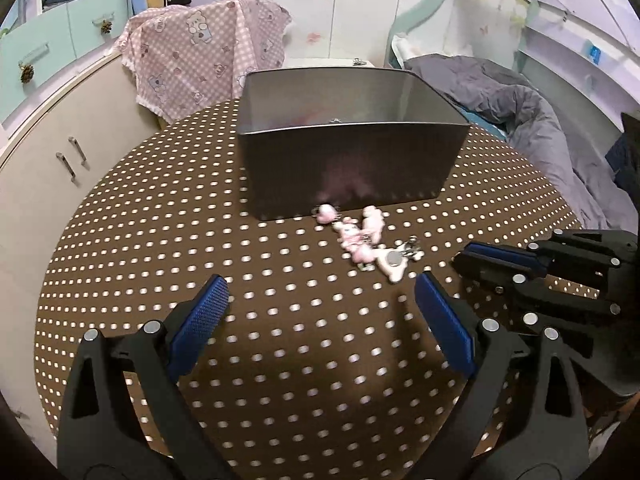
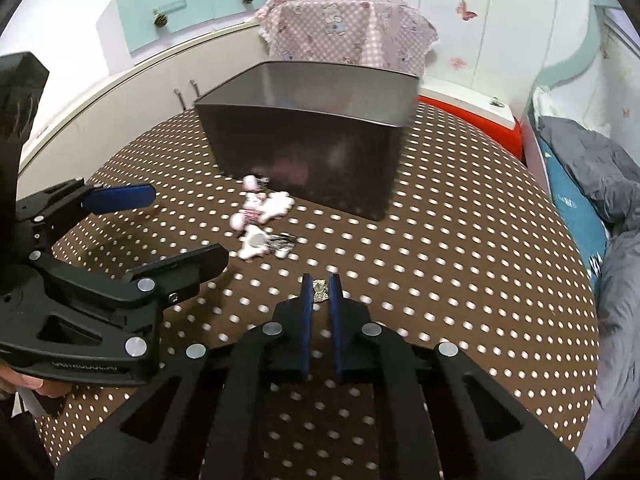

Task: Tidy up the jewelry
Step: 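Grasp the pink bunny charm with the left gripper while the right grasps a gold charm, then carry the bunny charm into the box with the left gripper and release it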

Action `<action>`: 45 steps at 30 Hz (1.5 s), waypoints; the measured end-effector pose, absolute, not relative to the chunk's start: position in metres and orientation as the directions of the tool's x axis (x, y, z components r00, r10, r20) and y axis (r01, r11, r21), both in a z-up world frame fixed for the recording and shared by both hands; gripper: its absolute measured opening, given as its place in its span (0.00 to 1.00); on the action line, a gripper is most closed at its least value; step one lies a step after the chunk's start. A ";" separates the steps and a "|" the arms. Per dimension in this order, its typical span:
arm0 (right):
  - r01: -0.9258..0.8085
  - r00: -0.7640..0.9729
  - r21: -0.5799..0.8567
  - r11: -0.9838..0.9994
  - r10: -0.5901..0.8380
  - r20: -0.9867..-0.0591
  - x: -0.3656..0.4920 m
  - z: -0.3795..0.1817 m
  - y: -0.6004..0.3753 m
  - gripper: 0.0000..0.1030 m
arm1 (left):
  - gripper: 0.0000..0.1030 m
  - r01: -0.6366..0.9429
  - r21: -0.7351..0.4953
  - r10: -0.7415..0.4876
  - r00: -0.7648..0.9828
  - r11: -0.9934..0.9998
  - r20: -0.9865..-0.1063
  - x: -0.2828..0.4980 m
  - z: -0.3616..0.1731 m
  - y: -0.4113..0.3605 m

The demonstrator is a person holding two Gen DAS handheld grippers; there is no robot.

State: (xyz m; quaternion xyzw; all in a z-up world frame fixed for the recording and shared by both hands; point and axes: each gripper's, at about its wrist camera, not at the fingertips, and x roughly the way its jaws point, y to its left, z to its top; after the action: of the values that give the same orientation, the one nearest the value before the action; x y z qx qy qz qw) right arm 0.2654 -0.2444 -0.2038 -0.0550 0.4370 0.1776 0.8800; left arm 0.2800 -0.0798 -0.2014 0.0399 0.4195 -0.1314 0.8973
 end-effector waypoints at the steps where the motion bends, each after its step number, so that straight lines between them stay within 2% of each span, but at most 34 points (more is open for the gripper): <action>1: -0.348 0.557 0.068 0.935 0.264 -0.787 0.265 -0.204 -0.251 0.06 | 0.90 0.267 -0.040 -0.201 0.610 0.963 -0.766 0.281 -0.202 -0.082; 5: -0.323 0.562 0.090 0.942 0.267 -0.783 0.262 -0.205 -0.262 0.06 | 0.90 0.246 -0.054 -0.192 0.582 0.968 -0.790 0.292 -0.210 -0.095; 9: -0.322 0.561 0.110 0.940 0.283 -0.778 0.260 -0.206 -0.269 0.06 | 0.90 0.227 -0.012 -0.145 0.580 0.974 -0.802 0.303 -0.213 -0.106; 10: -0.322 0.561 0.113 0.940 0.286 -0.777 0.260 -0.207 -0.269 0.06 | 0.85 0.231 -0.006 -0.143 0.582 0.973 -0.801 0.304 -0.212 -0.105; 11: -0.323 0.561 0.114 0.939 0.287 -0.776 0.259 -0.207 -0.268 0.06 | 0.76 0.233 -0.005 -0.145 0.589 0.972 -0.795 0.303 -0.211 -0.102; 12: -0.323 0.560 0.118 0.939 0.290 -0.776 0.258 -0.207 -0.269 0.06 | 0.72 0.243 -0.004 -0.152 0.592 0.970 -0.792 0.302 -0.210 -0.096; 14: -0.324 0.559 0.125 0.938 0.296 -0.774 0.258 -0.207 -0.270 0.06 | 0.55 0.268 -0.007 -0.171 0.594 0.963 -0.786 0.298 -0.209 -0.084; 15: -0.325 0.559 0.127 0.937 0.299 -0.774 0.257 -0.208 -0.270 0.06 | 0.53 0.274 -0.015 -0.180 0.591 0.962 -0.786 0.296 -0.209 -0.078; 18: -0.326 0.558 0.129 0.936 0.301 -0.773 0.257 -0.208 -0.270 0.07 | 0.52 0.290 -0.023 -0.196 0.586 0.957 -0.786 0.294 -0.209 -0.071; 21: -0.321 0.559 0.128 0.938 0.297 -0.774 0.258 -0.209 -0.268 0.07 | 0.57 0.296 -0.003 -0.186 0.591 0.955 -0.785 0.293 -0.210 -0.080; 23: -0.319 0.560 0.125 0.939 0.293 -0.775 0.259 -0.210 -0.267 0.06 | 0.56 0.305 0.005 -0.187 0.596 0.952 -0.781 0.292 -0.211 -0.084; 24: -0.316 0.561 0.126 0.940 0.292 -0.775 0.259 -0.210 -0.266 0.06 | 0.52 0.313 -0.006 -0.200 0.592 0.950 -0.780 0.292 -0.210 -0.084; 26: -0.313 0.563 0.124 0.942 0.289 -0.775 0.258 -0.210 -0.265 0.06 | 0.32 0.323 -0.017 -0.216 0.592 0.946 -0.777 0.290 -0.209 -0.082; 28: -0.312 0.563 0.123 0.942 0.288 -0.775 0.256 -0.209 -0.263 0.06 | 0.23 0.344 -0.022 -0.233 0.587 0.939 -0.775 0.284 -0.208 -0.083; 36: -0.313 0.573 0.132 0.941 0.298 -0.763 0.251 -0.197 -0.258 0.06 | 0.23 0.375 -0.080 -0.303 0.586 0.924 -0.752 0.268 -0.197 -0.064; 45: -0.358 0.628 0.113 0.927 0.329 -0.706 0.246 -0.150 -0.248 0.06 | 0.23 0.368 -0.109 -0.345 0.673 0.924 -0.654 0.262 -0.142 -0.040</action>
State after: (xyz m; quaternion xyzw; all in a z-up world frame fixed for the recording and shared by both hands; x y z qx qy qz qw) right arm 0.2464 -0.2477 -0.1503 -0.0188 0.3871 0.1902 0.9020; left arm 0.2622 -0.0397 -0.1424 0.0158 0.3542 -0.1949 0.9145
